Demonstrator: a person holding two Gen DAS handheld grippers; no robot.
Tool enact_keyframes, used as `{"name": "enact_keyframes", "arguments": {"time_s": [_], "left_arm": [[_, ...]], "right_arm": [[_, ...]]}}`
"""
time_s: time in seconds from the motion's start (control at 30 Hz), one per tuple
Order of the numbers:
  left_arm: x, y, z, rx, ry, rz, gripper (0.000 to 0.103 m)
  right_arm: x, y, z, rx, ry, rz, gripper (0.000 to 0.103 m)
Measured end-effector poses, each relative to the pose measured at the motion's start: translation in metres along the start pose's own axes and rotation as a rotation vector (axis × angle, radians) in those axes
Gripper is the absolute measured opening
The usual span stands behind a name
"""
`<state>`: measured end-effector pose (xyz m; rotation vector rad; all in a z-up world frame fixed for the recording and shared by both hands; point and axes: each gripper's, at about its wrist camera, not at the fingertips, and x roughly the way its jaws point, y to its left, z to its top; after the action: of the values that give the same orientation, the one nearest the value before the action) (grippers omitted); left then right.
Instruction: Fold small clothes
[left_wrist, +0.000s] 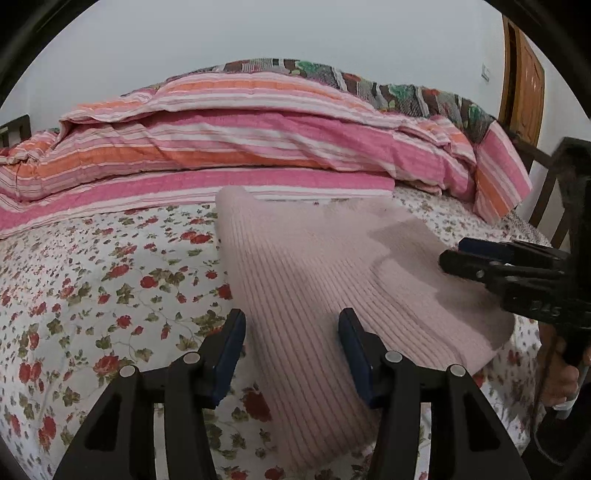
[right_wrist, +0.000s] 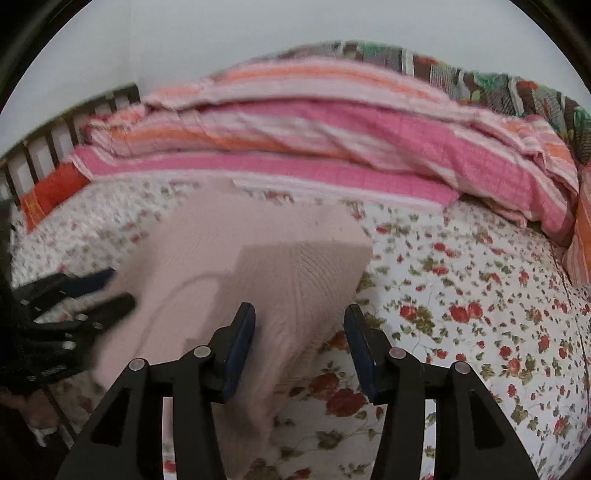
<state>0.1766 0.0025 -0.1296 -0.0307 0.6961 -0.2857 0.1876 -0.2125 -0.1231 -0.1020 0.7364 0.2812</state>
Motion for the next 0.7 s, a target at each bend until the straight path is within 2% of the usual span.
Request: {"name": "enact_keyframes", "arguments": {"time_s": [0.13,0.27,0.37,0.5,0.6,0.7], "left_arm": [[-0.012,0.002,-0.001,-0.003,-0.049,-0.001,0.052],[-0.018,0.012,0.002,-0.04,-0.066,0.002,0.052],[-0.021,0.022,0.004,-0.068,-0.069,0.006,0.052],[-0.019,0.033,0.006,-0.117,-0.061,-0.023,0.052],[-0.014,0.036,0.007,-0.135,-0.053,-0.045,0.052],[-0.005,0.033,0.01,-0.138,-0.045,-0.051,0.052]], "right_arm": [[-0.015,0.02,0.003,-0.028,-0.08,0.053,0.05],[-0.004,0.048,-0.01,-0.107,-0.055,0.125,0.05],[0.02,0.057,-0.026,-0.166,0.015,0.082,0.05],[0.019,0.064,-0.041,-0.194,0.011,0.036,0.05],[0.008,0.06,-0.038,-0.168,0.012,0.061,0.05],[-0.01,0.042,-0.025,-0.099,-0.038,0.114,0.049]]}}
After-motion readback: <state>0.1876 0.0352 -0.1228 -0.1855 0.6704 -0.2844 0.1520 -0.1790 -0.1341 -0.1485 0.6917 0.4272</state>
